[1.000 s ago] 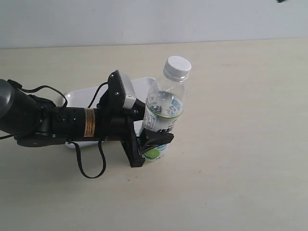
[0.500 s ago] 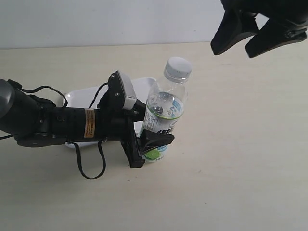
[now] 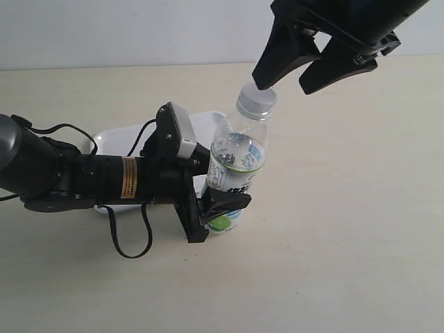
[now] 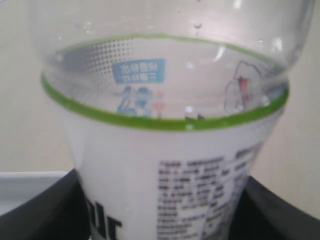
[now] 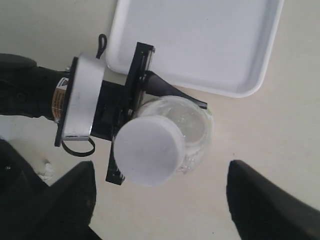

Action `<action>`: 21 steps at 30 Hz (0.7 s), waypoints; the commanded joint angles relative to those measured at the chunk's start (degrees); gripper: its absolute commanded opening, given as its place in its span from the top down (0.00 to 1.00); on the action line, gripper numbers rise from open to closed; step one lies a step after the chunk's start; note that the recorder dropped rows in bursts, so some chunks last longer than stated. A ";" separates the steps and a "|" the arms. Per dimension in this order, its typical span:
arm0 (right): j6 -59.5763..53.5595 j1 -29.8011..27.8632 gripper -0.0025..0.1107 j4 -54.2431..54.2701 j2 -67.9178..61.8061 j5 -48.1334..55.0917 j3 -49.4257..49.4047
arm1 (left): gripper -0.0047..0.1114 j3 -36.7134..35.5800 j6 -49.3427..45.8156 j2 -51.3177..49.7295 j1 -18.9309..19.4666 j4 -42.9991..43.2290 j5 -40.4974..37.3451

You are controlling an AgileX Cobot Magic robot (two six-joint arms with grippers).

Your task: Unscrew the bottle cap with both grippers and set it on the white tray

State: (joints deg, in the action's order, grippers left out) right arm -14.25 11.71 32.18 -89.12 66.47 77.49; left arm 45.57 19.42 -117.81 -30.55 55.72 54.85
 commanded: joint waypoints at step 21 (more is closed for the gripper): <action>3.49 5.98 0.36 -11.20 -1.03 -2.34 4.21 | 0.96 -0.08 0.14 0.41 0.10 -0.36 1.31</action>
State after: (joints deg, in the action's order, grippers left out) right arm -11.70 17.53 21.66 -89.93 65.07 81.26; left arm 45.57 19.42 -117.81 -30.55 55.82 54.85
